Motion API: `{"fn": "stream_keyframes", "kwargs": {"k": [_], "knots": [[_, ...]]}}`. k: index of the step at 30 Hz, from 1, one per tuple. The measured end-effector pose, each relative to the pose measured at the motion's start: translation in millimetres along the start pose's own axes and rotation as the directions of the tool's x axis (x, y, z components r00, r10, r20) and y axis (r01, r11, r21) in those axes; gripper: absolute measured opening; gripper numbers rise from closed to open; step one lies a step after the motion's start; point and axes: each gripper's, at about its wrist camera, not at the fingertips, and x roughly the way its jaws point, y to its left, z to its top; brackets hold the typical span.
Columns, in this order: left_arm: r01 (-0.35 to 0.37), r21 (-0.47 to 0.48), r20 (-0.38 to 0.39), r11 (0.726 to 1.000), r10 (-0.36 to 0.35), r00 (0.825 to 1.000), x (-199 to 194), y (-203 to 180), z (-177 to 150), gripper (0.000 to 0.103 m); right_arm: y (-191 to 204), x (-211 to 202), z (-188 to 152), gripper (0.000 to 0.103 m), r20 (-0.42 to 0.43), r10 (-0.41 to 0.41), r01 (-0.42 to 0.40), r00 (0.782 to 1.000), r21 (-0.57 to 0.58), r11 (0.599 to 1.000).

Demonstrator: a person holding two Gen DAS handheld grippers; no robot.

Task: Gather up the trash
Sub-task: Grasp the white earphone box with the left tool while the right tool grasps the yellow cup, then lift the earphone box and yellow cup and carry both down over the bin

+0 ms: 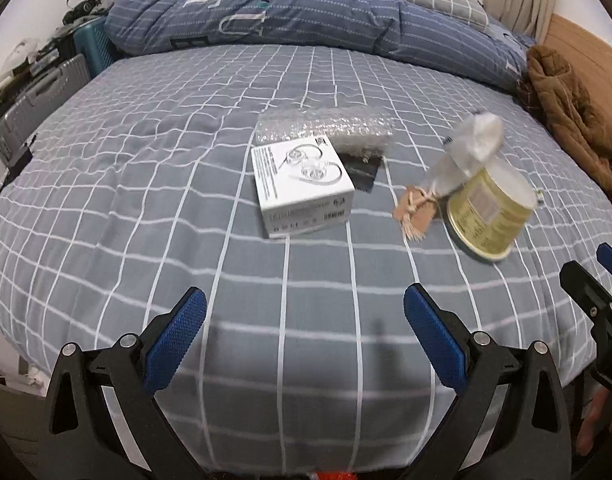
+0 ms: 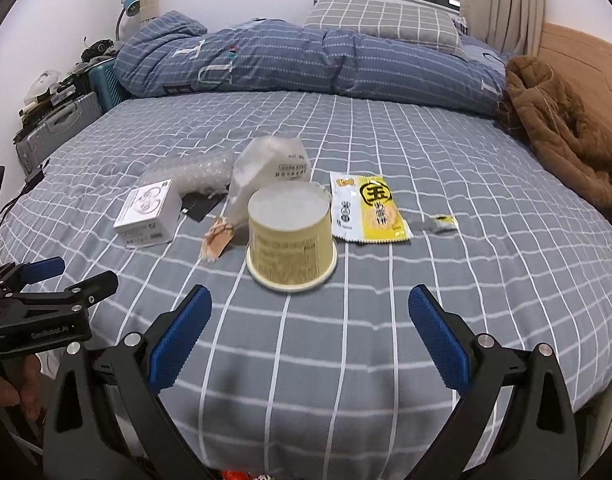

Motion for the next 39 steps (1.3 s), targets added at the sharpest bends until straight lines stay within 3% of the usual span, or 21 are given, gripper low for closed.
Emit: {"fn": "stream_keyframes", "kwargs": {"k": [18, 26, 28, 29, 30, 39], "knots": [[-0.010, -0.034, -0.034, 0.999, 0.009, 0.999, 65.6, -2.9, 57.3, 0.097, 4.0, 57.2, 36.7, 0.095, -0.010, 0.040, -0.040, 0.999, -0.033, 0.999], [-0.034, -0.030, -0.041, 0.999, 0.032, 0.999, 77.8, -3.2, 63.6, 0.095, 7.1, 73.2, 39.1, 0.079, -0.030, 0.064, -0.064, 0.998, -0.020, 0.998], [-0.049, -0.028, -0.045, 0.998, 0.047, 0.998, 79.9, -3.9, 65.6, 0.090, 6.8, 75.2, 39.2, 0.074, -0.034, 0.062, -0.062, 0.998, -0.014, 0.998], [-0.056, -0.024, -0.052, 0.998, 0.055, 0.997, 82.1, -4.5, 66.4, 0.082, 7.1, 76.5, 38.9, 0.065, -0.042, 0.073, -0.074, 0.996, -0.009, 0.997], [-0.055, -0.026, -0.061, 0.998, 0.054, 0.997, 84.2, -4.3, 67.2, 0.074, 7.0, 76.3, 38.8, 0.065, -0.043, 0.072, -0.072, 0.996, -0.004, 0.997], [-0.042, -0.037, -0.057, 0.998, 0.040, 0.998, 82.9, -0.6, 65.6, 0.072, 8.9, 69.8, 36.2, 0.065, -0.028, 0.065, -0.065, 0.997, -0.005, 0.998]]}}
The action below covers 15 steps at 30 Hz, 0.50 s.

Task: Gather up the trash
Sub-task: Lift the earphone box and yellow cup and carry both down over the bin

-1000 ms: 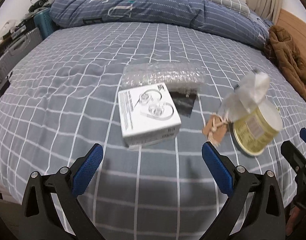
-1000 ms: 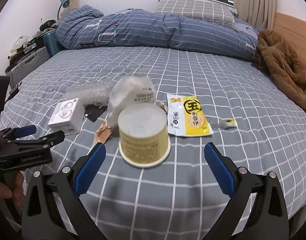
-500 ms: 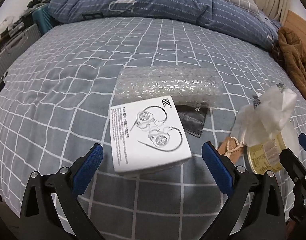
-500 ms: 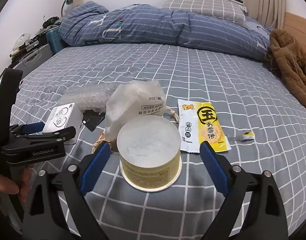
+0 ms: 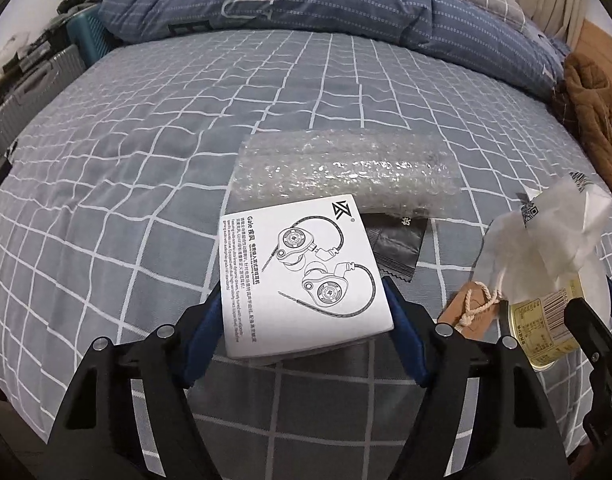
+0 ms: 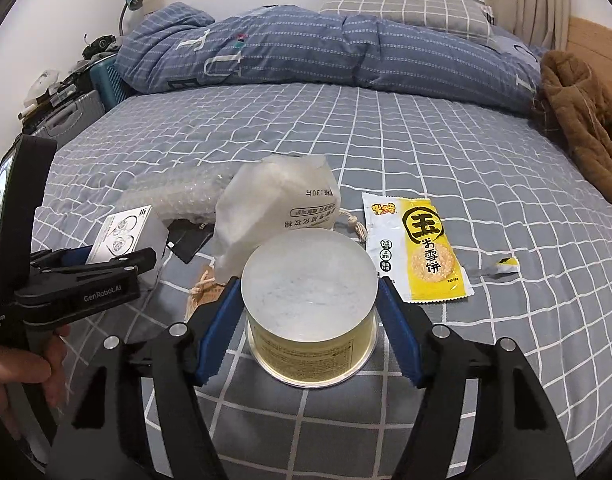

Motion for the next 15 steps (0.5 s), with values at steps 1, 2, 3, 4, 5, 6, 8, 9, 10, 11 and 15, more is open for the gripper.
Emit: {"fn": "stream_keyframes", "kwargs": {"k": [1, 2, 3, 4, 5, 6, 8, 9, 10, 11, 15], "knots": [[0.002, 0.002, 0.001, 1.000, -0.002, 1.000, -1.6, 0.2, -0.6, 0.072, 0.4, -1.7, -0.4, 0.065, 0.003, -0.001, 0.001, 1.000, -0.001, 1.000], [0.004, 0.005, 0.006, 1.000, -0.004, 1.000, -4.3, 0.5, -1.4, 0.072, 0.6, -3.5, -0.7, 0.065, 0.007, -0.005, 0.005, 1.000, -0.001, 1.000], [0.002, 0.009, 0.009, 1.000, -0.002, 1.000, -6.3, 0.4, -2.4, 0.072, 0.1, -5.0, -1.0, 0.065, 0.008, -0.006, 0.006, 1.000, 0.001, 1.000], [-0.001, 0.015, 0.012, 1.000, 0.001, 1.000, -8.5, -0.5, -3.4, 0.072, -0.3, -6.5, -0.6, 0.065, 0.010, -0.005, 0.005, 1.000, 0.003, 1.000], [0.001, 0.018, 0.017, 1.000, -0.001, 1.000, -12.4, -0.3, -4.4, 0.072, -0.5, -9.1, -0.7, 0.065, 0.014, -0.005, 0.004, 1.000, 0.005, 1.000], [0.005, 0.018, 0.019, 1.000, -0.005, 1.000, -15.2, 0.1, -5.0, 0.072, -0.5, -12.5, -0.3, 0.065, 0.020, -0.007, 0.007, 1.000, 0.007, 1.000], [0.009, 0.020, 0.024, 1.000, -0.009, 1.000, -21.1, 0.7, -5.7, 0.072, -0.5, -18.5, 0.1, 0.065, 0.026, -0.008, 0.008, 1.000, 0.011, 1.000], [0.011, 0.021, 0.028, 1.000, -0.011, 1.000, -24.5, 1.1, -6.4, 0.072, -0.5, -21.0, 0.5, 0.065, 0.028, -0.010, 0.009, 1.000, 0.010, 1.000], [0.012, 0.024, 0.033, 1.000, -0.013, 0.999, -29.0, 1.1, -7.7, 0.072, -0.3, -23.3, 0.9, 0.065, 0.031, -0.011, 0.010, 0.999, 0.010, 1.000], [0.014, 0.027, 0.034, 1.000, -0.015, 0.999, -31.9, 0.7, -8.6, 0.072, 0.5, -26.7, 1.0, 0.065, 0.033, -0.012, 0.012, 0.999, 0.008, 1.000], [0.028, 0.022, 0.031, 0.999, -0.029, 0.999, -43.9, 3.1, -16.0, 0.072, 2.9, -37.2, 0.2, 0.065, 0.041, -0.014, 0.014, 0.999, 0.008, 1.000]]}}
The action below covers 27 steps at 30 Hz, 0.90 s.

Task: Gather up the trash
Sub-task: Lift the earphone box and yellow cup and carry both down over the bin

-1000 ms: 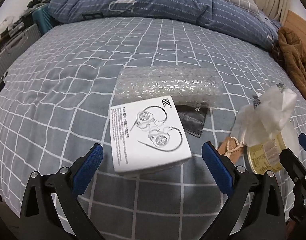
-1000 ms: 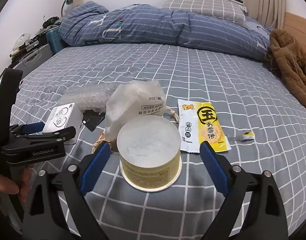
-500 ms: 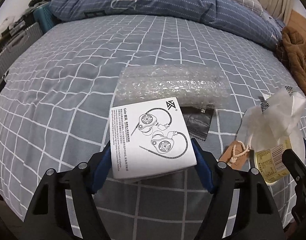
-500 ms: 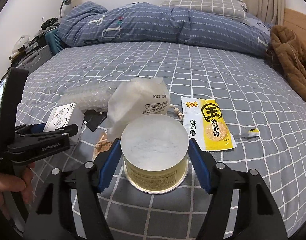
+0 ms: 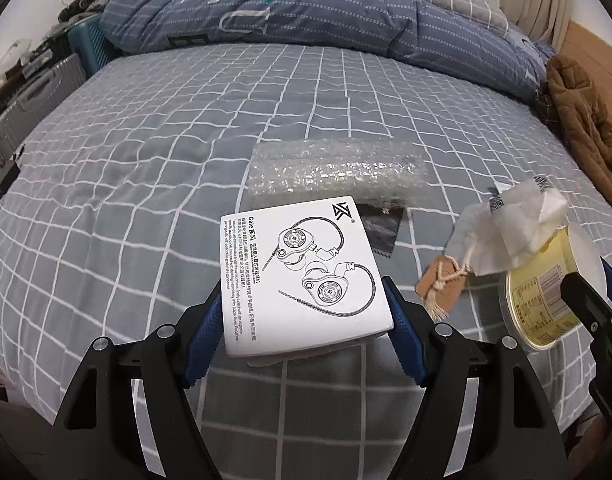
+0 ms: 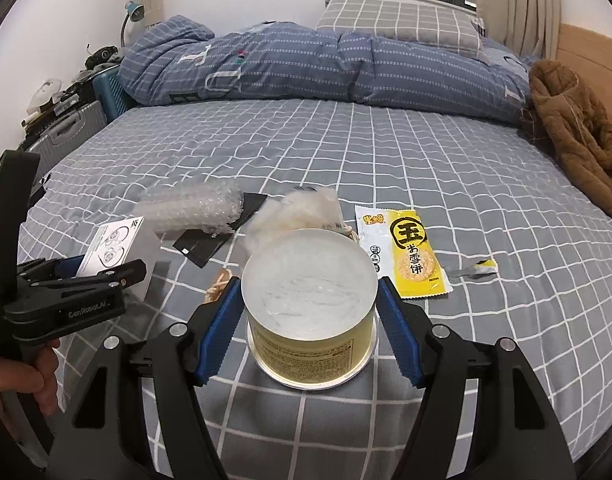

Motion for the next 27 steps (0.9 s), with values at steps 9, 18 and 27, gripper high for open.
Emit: {"fn": "stream_keyframes", "kwargs": {"k": [9, 18, 27], "knots": [[0.026, 0.015, -0.004, 1.000, -0.026, 1.000, -27.5, -0.8, -21.1, 0.072, 8.9, -23.8, -11.2, 0.065, -0.002, 0.001, -0.001, 1.000, 0.010, 1.000], [0.051, 0.027, 0.000, 0.998, -0.051, 0.999, -54.9, 0.6, -40.1, 0.072, 22.8, -49.0, -26.0, 0.065, 0.000, 0.004, -0.004, 1.000, 0.002, 1.000], [0.069, 0.036, 0.007, 0.997, -0.070, 0.998, -81.3, 1.6, -60.0, 0.072, 32.9, -78.1, -37.6, 0.065, 0.007, -0.001, 0.001, 1.000, 0.004, 1.000]]}}
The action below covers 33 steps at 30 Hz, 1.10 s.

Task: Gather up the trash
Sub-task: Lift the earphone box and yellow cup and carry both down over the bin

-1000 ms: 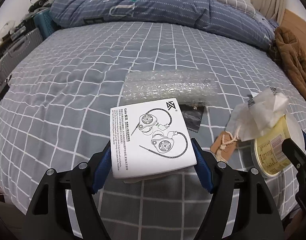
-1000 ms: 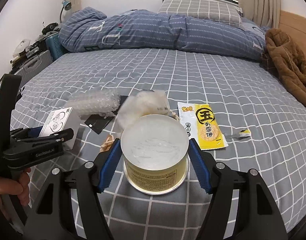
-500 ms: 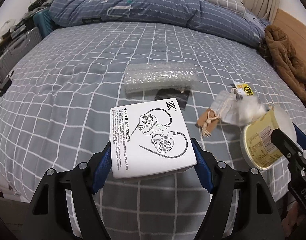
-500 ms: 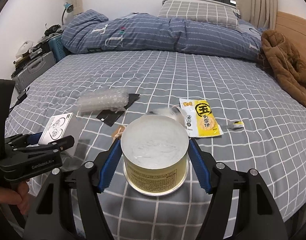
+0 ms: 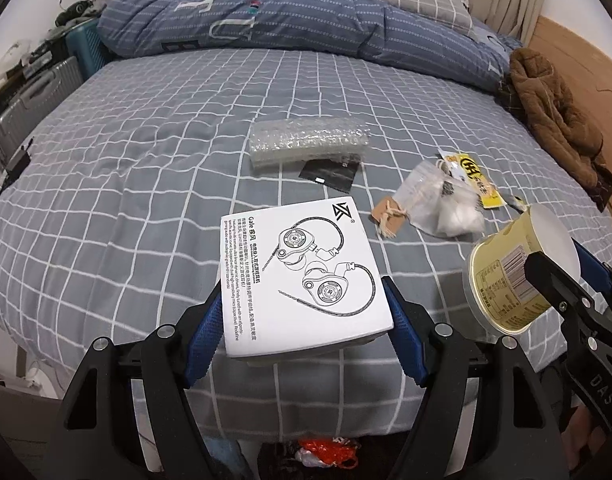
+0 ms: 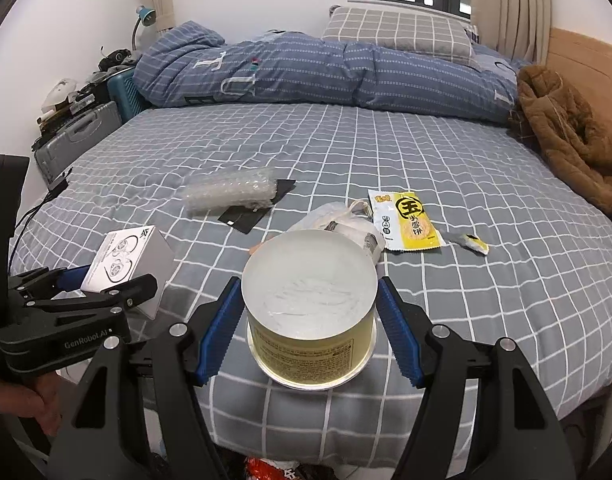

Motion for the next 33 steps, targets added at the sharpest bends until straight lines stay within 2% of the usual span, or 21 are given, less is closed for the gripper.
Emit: {"fn": "stream_keyframes", "kwargs": {"k": [23, 33], "knots": [[0.025, 0.006, 0.003, 1.000, -0.025, 1.000, -60.3, 5.6, -69.8, 0.072, 24.3, -64.2, -48.3, 0.065, -0.001, 0.000, 0.000, 1.000, 0.014, 1.000], [0.028, -0.004, -0.012, 1.000, -0.028, 1.000, -71.8, 12.0, -106.7, 0.072, 34.7, -81.1, -77.9, 0.065, -0.012, -0.009, 0.009, 1.000, 0.006, 1.000]]}}
